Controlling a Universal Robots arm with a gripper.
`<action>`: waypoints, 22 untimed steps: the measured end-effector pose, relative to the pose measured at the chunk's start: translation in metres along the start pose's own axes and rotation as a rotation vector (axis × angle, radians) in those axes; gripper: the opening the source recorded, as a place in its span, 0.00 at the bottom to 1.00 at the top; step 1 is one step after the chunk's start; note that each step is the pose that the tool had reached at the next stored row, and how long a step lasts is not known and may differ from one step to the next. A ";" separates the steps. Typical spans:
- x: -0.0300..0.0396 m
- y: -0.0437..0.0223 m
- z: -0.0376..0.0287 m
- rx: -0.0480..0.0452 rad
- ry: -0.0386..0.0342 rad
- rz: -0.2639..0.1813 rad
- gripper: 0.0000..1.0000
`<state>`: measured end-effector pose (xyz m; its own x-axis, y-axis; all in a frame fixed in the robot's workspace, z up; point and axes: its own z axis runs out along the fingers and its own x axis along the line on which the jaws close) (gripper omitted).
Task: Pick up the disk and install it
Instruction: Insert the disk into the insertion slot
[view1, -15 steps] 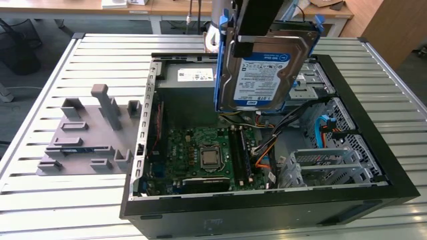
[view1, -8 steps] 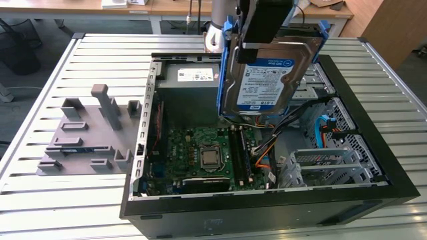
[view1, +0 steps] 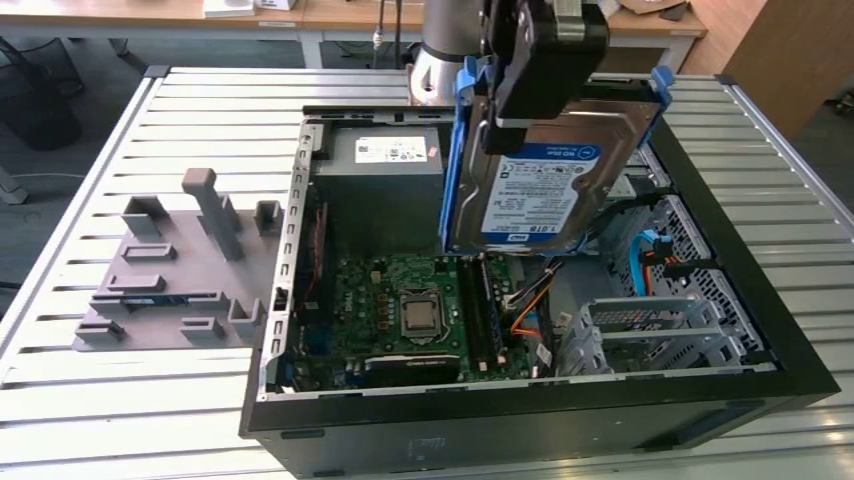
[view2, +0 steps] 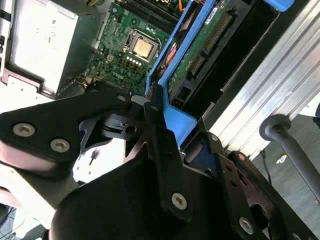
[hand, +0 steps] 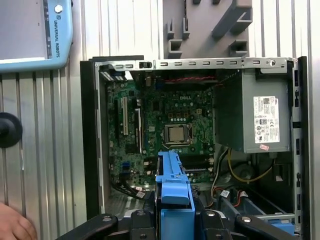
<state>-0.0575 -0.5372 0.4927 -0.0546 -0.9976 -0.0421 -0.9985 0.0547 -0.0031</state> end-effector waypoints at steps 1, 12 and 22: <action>0.0005 -0.0022 0.0007 0.0000 -0.0002 0.000 0.36; 0.0098 -0.0196 0.0064 0.0000 0.0001 0.000 0.36; 0.0270 -0.0304 0.0100 0.0000 0.0006 0.000 0.36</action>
<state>-0.0285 -0.5653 0.4816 -0.0546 -0.9976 -0.0415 -0.9985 0.0547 -0.0032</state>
